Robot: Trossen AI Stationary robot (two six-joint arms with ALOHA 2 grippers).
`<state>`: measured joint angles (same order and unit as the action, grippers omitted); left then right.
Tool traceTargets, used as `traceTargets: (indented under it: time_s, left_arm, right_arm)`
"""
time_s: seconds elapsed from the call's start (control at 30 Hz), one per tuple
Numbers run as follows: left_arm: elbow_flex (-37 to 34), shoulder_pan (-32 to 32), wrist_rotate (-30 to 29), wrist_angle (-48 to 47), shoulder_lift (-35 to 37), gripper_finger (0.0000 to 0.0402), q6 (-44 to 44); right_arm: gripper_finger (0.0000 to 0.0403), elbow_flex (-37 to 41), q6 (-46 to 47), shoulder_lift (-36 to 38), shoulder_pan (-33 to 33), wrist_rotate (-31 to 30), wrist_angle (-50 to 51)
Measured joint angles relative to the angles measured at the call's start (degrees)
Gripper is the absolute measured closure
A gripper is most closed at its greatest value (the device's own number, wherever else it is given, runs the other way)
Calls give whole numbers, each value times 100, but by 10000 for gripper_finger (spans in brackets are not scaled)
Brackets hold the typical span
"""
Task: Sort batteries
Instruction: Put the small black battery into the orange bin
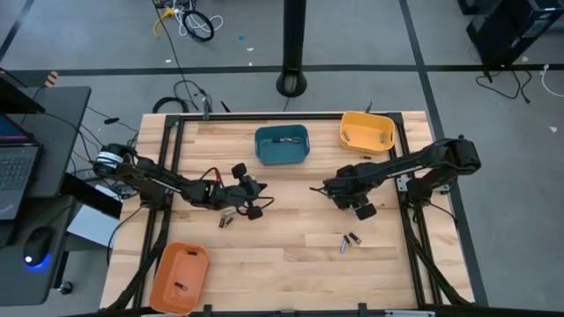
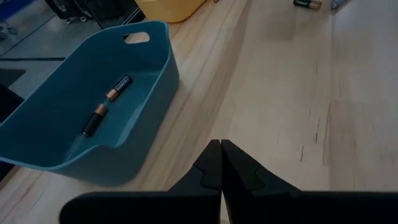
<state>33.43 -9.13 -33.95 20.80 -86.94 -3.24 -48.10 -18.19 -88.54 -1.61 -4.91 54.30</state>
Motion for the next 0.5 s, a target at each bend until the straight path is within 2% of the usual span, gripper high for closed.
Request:
traceTargets:
  time_s: [0.3, 0.5]
  left_arm:
    - [0, 0, 0, -90, 0, 396, 3]
    - [0, 0, 0, -117, 0, 396, 2]
  right_arm:
    - [261, -4, -305, -583, 58, -7, -340]
    - [300, 48, 325, -613, 218, 107, -451]
